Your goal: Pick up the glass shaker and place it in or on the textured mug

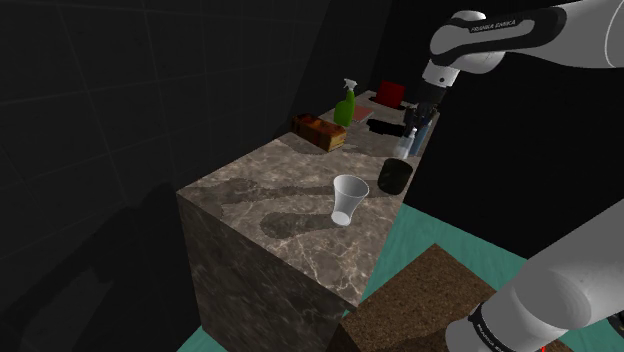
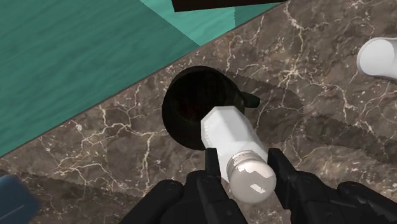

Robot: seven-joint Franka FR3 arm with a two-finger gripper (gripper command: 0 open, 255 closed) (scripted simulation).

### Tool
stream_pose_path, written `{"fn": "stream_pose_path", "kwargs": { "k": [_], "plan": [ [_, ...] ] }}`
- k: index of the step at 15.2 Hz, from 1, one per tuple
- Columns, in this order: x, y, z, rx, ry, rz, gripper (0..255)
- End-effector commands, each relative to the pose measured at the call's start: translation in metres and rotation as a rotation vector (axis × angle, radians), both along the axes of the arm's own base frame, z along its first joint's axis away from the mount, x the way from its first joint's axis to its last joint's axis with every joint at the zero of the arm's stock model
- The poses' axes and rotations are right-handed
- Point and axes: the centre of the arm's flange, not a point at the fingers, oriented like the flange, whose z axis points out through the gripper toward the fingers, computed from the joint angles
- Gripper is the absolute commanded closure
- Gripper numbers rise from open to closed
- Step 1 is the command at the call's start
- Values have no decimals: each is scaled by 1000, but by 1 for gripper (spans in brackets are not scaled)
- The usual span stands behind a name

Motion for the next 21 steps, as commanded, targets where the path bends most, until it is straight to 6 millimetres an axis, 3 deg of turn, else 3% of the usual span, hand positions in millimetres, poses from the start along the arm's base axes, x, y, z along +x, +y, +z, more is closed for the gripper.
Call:
{"fn": "stream_pose_path", "kwargs": {
  "k": [1, 8, 16, 17, 21],
  "plan": [
    [0, -1, -10, 0, -1, 0, 255],
    [0, -1, -44, 0, -1, 0, 255],
    [0, -1, -44, 0, -1, 0, 255],
    [0, -1, -44, 0, -1, 0, 0],
    [0, -1, -44, 0, -1, 0, 0]
  ]
}}
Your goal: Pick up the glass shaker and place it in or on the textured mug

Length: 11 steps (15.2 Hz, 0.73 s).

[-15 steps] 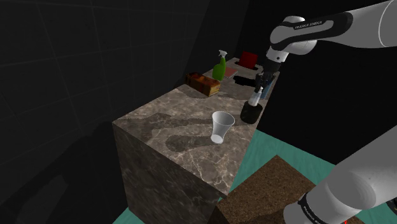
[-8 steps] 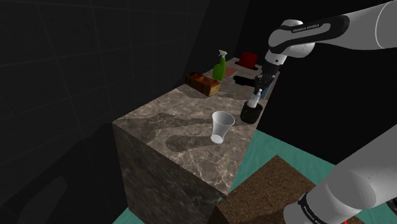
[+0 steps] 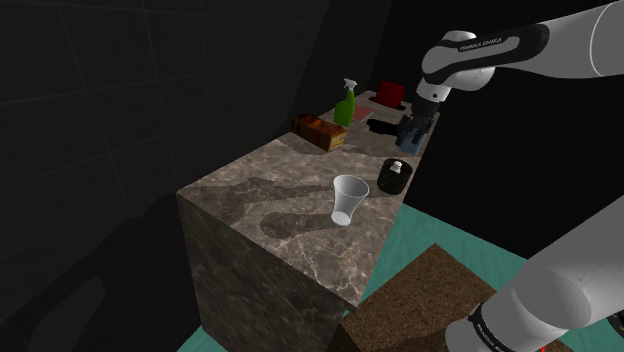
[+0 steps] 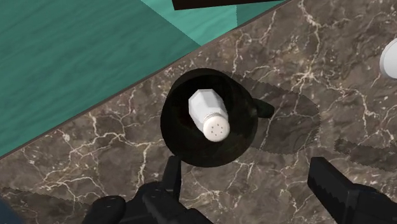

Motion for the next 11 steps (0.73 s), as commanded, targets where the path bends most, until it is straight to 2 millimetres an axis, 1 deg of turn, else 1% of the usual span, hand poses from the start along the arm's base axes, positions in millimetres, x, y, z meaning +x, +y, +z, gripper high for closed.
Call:
{"fn": "stream_pose_path", "kwargs": {
  "k": [1, 4, 5, 11],
  "plan": [
    [0, 0, 0, 0, 0, 0, 0],
    [-1, -3, 39, 0, 0, 0, 0],
    [-1, -4, 50, 0, 0, 0, 0],
    [-1, -4, 50, 0, 0, 0, 0]
  ]
}}
